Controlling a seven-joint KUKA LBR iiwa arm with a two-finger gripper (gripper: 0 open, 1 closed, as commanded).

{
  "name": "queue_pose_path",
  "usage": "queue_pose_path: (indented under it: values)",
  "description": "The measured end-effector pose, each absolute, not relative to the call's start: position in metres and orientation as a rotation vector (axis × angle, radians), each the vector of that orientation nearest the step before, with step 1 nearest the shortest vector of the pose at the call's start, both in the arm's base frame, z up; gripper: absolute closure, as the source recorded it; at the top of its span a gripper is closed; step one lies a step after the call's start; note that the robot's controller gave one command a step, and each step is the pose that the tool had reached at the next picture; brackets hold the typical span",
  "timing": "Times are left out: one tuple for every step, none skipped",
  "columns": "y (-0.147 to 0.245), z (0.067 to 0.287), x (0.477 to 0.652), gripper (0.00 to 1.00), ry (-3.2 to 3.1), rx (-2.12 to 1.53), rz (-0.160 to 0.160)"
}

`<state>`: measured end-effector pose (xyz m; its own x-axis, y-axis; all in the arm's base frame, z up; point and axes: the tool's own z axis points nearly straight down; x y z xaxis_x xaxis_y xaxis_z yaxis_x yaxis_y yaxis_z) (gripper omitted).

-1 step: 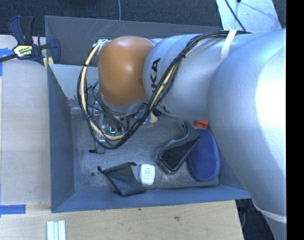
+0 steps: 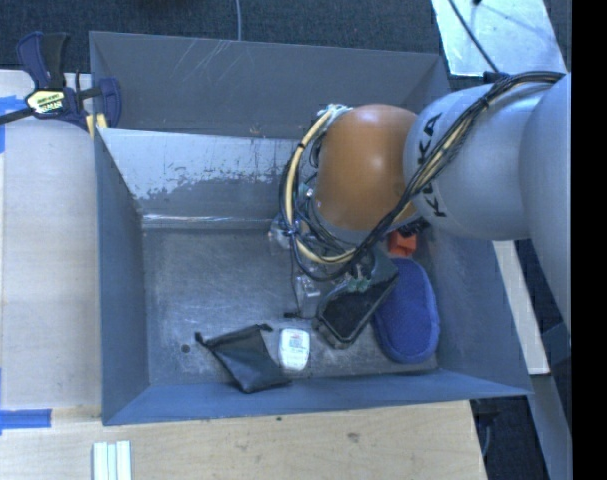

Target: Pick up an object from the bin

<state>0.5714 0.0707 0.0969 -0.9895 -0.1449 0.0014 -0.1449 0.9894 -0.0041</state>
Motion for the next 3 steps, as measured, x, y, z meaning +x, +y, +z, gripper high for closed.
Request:
queue_pose_path:
  values:
    - [0.154,0.073,0.503,0.00,-3.061,0.701,-0.005]
    - [0.151,0.074,0.506,1.00,-3.066,0.691,-0.001]
    - [0.175,0.192,0.534,1.00,-3.083,0.667,-0.003]
